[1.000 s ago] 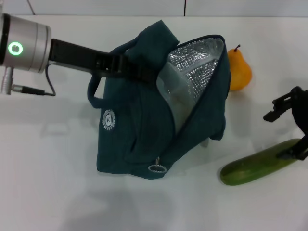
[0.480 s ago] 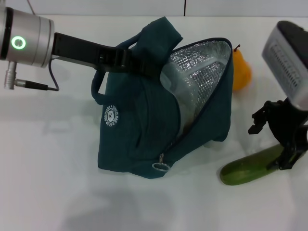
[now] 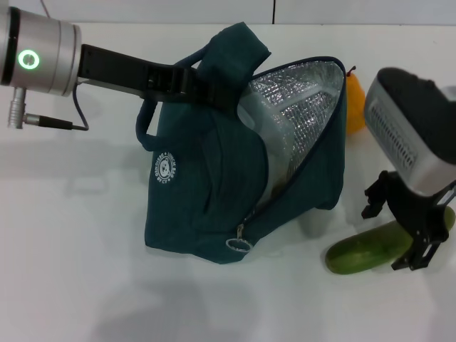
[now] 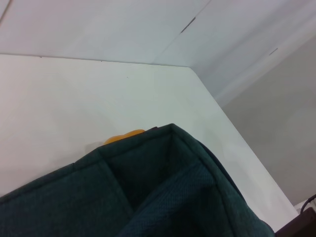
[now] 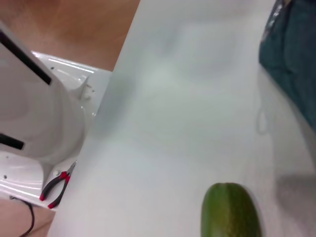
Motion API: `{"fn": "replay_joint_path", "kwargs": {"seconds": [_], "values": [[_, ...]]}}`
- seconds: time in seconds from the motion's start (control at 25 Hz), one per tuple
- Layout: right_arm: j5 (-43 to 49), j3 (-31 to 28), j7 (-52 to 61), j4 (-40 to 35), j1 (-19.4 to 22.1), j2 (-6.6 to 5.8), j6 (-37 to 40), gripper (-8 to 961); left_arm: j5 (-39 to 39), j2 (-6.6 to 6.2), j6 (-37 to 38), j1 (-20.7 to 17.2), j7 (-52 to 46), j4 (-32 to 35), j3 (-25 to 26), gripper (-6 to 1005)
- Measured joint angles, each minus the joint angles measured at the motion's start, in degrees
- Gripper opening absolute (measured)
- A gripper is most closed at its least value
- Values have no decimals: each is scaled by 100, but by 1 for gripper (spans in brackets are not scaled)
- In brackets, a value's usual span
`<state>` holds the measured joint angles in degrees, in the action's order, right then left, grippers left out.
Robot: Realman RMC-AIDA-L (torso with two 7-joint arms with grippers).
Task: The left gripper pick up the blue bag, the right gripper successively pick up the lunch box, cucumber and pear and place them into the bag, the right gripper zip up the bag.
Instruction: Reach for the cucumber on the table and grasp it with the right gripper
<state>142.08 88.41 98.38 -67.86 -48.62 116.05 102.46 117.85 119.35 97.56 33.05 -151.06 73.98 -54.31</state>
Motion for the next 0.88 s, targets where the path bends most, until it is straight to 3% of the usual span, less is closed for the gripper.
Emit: {"fn": "replay_joint_path", "kwargs": {"seconds": [0.88], "values": [[60, 627, 85, 399, -5, 5, -619, 822, -51, 0, -10, 0, 34, -7, 0, 55]]}}
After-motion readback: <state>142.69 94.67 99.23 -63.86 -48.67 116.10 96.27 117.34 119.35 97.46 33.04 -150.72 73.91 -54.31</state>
